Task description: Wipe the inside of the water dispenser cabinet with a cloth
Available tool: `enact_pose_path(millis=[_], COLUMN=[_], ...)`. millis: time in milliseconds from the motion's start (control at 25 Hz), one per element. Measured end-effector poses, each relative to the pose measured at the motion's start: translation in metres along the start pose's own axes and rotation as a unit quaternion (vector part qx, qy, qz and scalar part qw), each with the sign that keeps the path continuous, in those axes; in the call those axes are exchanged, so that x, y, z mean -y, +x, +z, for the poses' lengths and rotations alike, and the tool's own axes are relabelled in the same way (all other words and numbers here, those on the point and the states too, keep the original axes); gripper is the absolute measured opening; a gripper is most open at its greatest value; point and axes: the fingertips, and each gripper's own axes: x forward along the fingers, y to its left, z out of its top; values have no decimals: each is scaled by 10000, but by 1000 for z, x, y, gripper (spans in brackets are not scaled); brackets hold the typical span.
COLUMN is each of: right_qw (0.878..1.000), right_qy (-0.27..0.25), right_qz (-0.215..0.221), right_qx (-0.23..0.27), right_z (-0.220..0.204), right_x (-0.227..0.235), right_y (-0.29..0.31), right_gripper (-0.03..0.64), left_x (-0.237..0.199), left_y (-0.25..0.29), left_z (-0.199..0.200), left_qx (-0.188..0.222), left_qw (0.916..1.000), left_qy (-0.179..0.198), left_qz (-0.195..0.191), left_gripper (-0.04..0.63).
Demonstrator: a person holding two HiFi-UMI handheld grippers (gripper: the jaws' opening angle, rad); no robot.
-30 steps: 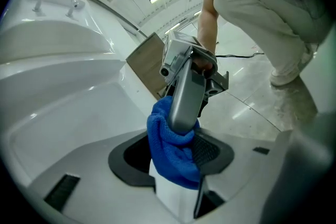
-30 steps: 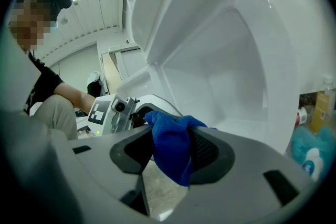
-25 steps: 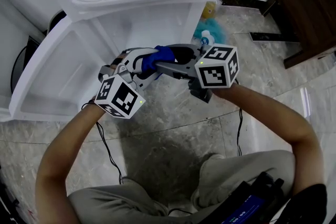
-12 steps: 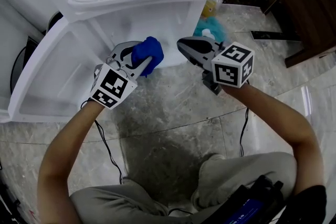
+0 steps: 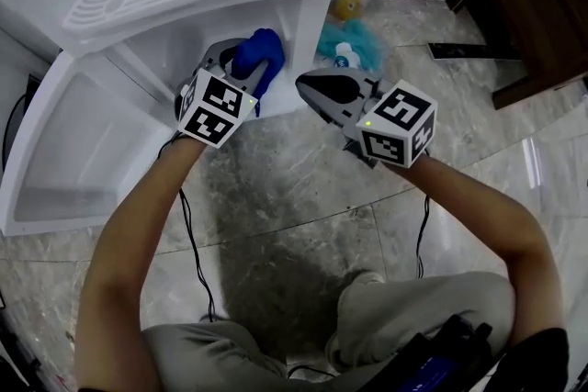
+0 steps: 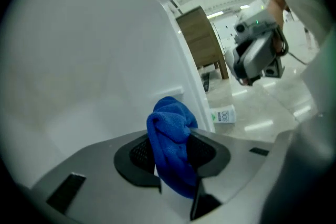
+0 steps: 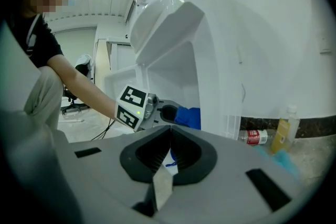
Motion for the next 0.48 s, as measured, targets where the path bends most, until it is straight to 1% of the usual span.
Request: enact_pose_path(millis=[80, 120, 200, 240, 280, 360, 480], right_qw=[10000, 9999, 9996, 9995, 9994, 9988, 9982], right_qy=[72, 134, 239, 278, 314, 414, 542], right_qz=[-52, -72, -83, -63, -36, -7, 19], right_qx=[40, 62, 101, 129, 166, 243, 255], right_z=[-3, -4, -6, -7, -8, -10, -13], right_x=[7, 11, 16, 17, 19, 22, 28], right_y=[-1, -2, -3, -3, -3, -2, -2], right_gripper=[0, 0, 0, 0, 0, 0, 0], left_x=[0, -2, -3, -3, -3, -3, -11], left_y=[18, 26, 40, 47, 54, 68, 86], left_z=[-11, -17, -29, -36, -42, -51, -57], left_qx=[-376, -589, -1008, -1164, -1265, -1360, -1405], left_qw=[9982, 9954, 9847, 9790, 9756, 9736, 9691], left_qy=[470, 750, 1410, 1664, 1788, 1824, 2007], left_qz=[83, 131, 168, 162, 157, 180, 282], left_gripper=[138, 138, 138, 138, 138, 138, 138])
